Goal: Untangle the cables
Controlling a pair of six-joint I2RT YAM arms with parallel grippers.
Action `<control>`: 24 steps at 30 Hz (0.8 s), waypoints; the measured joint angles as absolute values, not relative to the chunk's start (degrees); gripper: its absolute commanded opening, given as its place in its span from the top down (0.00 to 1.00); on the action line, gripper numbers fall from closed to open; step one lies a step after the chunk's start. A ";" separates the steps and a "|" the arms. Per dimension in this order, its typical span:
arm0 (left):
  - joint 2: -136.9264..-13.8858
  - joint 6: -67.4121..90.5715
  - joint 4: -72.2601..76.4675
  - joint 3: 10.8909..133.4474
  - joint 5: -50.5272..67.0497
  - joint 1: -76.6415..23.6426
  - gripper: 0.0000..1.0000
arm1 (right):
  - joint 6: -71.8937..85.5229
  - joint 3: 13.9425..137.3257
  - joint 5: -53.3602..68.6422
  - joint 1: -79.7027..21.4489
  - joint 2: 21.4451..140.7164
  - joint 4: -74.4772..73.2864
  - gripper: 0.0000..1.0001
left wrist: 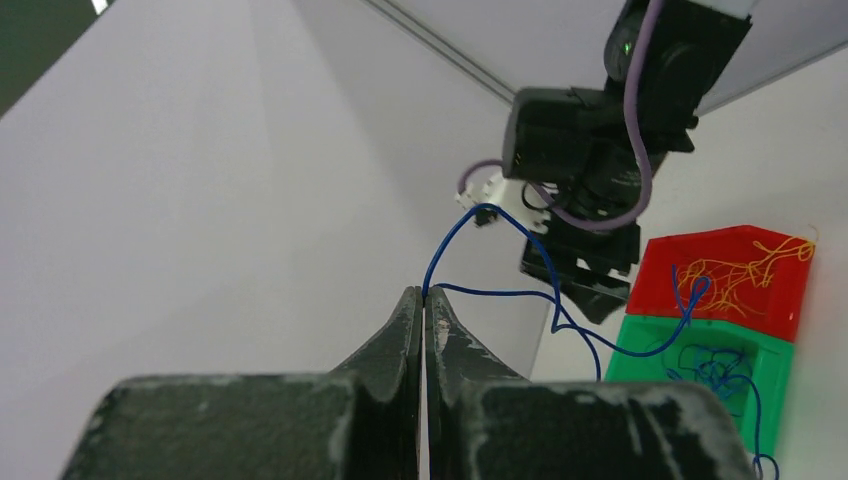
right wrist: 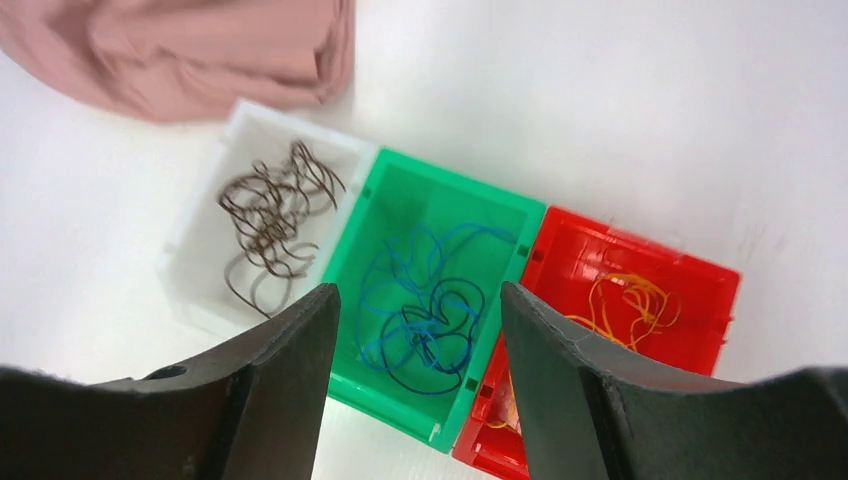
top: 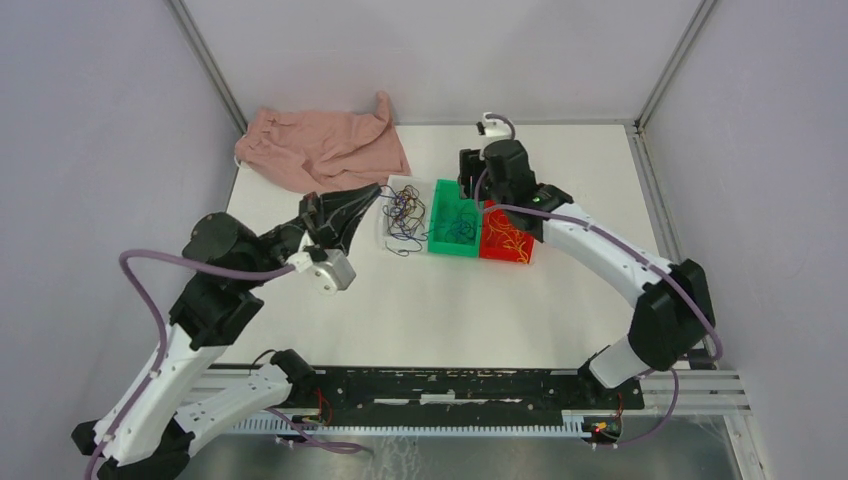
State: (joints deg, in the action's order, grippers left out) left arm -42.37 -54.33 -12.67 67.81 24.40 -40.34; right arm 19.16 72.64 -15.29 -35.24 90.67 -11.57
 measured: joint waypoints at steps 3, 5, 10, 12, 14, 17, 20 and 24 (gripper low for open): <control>-45.32 -51.51 -10.90 67.02 25.69 -40.34 0.97 | 19.77 71.50 -15.29 -34.17 84.75 -9.87 0.34; -47.90 -49.98 -9.61 66.74 26.70 -40.34 0.97 | 20.14 70.19 -15.51 -33.36 81.30 -8.93 0.34; -54.52 -48.42 -7.42 66.67 28.34 -40.34 0.97 | 21.21 64.27 -17.45 -30.83 74.11 -7.75 0.34; -58.19 -48.40 -6.61 66.67 29.50 -40.34 0.97 | 21.82 60.01 -19.03 -29.32 70.43 -8.21 0.34; -60.14 -48.45 -5.76 66.70 30.30 -40.34 0.97 | 21.85 58.46 -19.92 -28.51 68.88 -8.10 0.34; -63.44 -48.69 -3.92 66.81 30.61 -40.34 0.97 | 21.80 56.95 -20.86 -27.73 66.35 -8.62 0.34; -67.20 -49.28 -2.76 66.81 30.46 -40.34 0.97 | 21.78 56.60 -21.32 -26.83 64.49 -8.69 0.34; -71.96 -50.96 -1.32 66.81 29.61 -40.32 0.97 | 21.80 56.14 -21.58 -25.52 63.22 -8.64 0.34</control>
State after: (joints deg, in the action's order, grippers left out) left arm -71.96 -50.96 -1.32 66.81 29.61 -40.32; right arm 21.80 56.14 -21.58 -25.52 63.22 -8.64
